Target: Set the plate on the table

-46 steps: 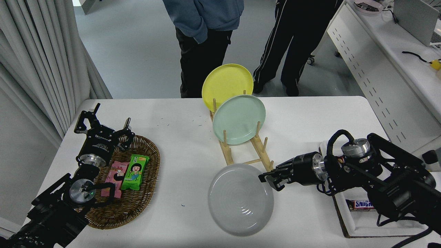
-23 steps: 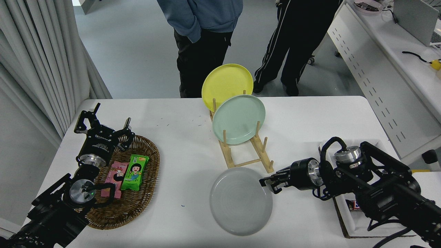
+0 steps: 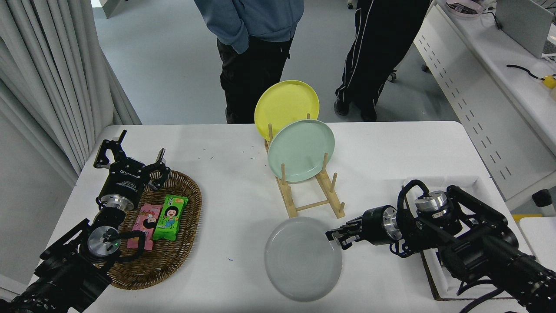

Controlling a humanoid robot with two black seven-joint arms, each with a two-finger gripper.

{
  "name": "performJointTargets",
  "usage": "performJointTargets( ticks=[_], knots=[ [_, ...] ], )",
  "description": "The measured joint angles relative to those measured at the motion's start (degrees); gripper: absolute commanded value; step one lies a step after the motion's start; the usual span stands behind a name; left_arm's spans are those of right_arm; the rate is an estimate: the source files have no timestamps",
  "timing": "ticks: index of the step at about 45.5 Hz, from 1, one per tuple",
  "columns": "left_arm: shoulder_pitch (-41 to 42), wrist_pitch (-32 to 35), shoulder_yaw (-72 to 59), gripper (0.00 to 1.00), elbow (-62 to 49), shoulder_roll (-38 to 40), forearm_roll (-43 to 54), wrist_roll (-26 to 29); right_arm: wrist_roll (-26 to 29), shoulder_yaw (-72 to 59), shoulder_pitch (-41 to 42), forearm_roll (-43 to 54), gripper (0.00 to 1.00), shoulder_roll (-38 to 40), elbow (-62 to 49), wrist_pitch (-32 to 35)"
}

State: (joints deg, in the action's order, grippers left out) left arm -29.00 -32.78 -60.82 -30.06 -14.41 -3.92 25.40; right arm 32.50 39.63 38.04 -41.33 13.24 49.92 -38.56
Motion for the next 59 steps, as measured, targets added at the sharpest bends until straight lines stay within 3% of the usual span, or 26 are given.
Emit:
performJointTargets(
  ticks=[23, 25, 28, 30, 38, 50, 59],
  knots=[
    [0.0, 0.0, 0.0, 1.0, 0.0, 0.0, 0.0, 0.0, 0.1, 0.1, -0.2, 1.3, 0.01, -0.9, -0.9, 0.2],
    [0.0, 0.0, 0.0, 1.0, 0.0, 0.0, 0.0, 0.0, 0.1, 0.1, -0.2, 1.4, 0.09, -1.0, -1.1, 0.2],
    [0.0, 0.0, 0.0, 1.0, 0.0, 0.0, 0.0, 0.0, 0.1, 0.1, -0.2, 1.4, 0.4, -1.1, -1.2, 0.2],
    [0.0, 0.0, 0.0, 1.0, 0.0, 0.0, 0.0, 0.0, 0.1, 0.1, -0.2, 1.5, 0.56, -1.2, -1.3, 0.4],
    [0.0, 0.0, 0.0, 1.0, 0.0, 0.0, 0.0, 0.0, 0.0, 0.2, -0.2, 1.9, 0.99, -1.5, -1.6, 1.1],
    [0.0, 0.0, 0.0, 1.0, 0.0, 0.0, 0.0, 0.0, 0.0, 0.0, 0.2, 1.8, 1.0, -1.8, -0.8, 1.7],
    [0.0, 0.0, 0.0, 1.0, 0.0, 0.0, 0.0, 0.0, 0.7, -1.4, 0.6, -0.6, 1.0, -0.3, 6.0, 1.8]
  ],
)
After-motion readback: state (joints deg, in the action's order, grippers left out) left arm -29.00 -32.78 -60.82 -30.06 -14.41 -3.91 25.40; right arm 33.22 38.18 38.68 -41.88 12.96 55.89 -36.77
